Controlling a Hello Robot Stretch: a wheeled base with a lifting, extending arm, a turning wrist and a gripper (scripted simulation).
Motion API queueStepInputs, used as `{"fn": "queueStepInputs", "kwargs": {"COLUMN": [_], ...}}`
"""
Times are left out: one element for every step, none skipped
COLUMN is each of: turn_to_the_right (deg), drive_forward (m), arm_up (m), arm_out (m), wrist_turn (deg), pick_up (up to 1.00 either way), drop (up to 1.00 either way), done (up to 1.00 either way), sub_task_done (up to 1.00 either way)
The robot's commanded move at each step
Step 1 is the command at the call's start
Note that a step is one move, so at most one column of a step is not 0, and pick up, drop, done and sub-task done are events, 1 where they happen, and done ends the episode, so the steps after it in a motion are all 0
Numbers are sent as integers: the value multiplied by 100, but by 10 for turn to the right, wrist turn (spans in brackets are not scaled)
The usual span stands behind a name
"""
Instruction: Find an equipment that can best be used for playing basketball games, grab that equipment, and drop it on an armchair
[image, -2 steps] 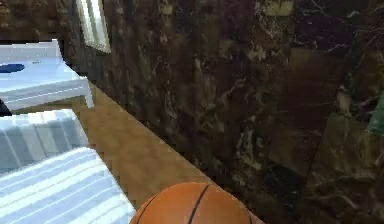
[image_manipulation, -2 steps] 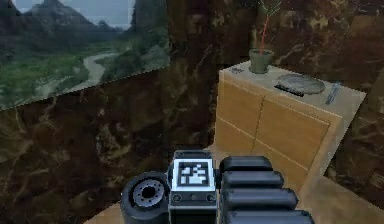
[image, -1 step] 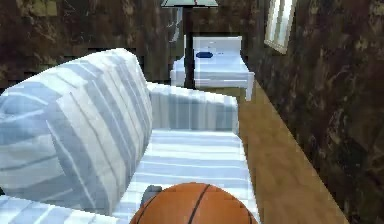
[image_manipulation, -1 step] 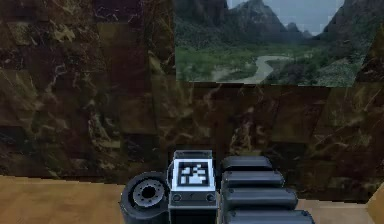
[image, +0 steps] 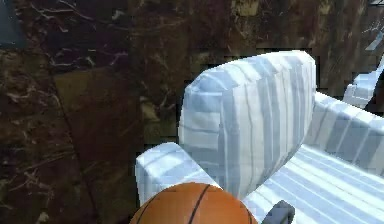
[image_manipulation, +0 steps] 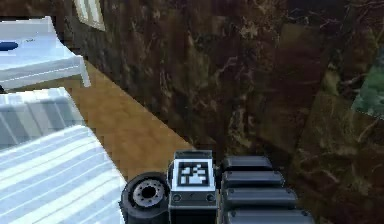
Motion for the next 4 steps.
{"fn": "queueStepInputs", "kwargs": {"turn_to_the_right": [-420,-30,0,0], "drive_forward": [0,0,0,0], "arm_up": [0,0,0,0], "arm_out": [0,0,48,0], "wrist_turn": [0,0,0,450], "pick_up": [0,0,0,0], "drop": [0,0,0,0], "done": [0,0,0,0], "sub_task_done": [0,0,0,0]}}
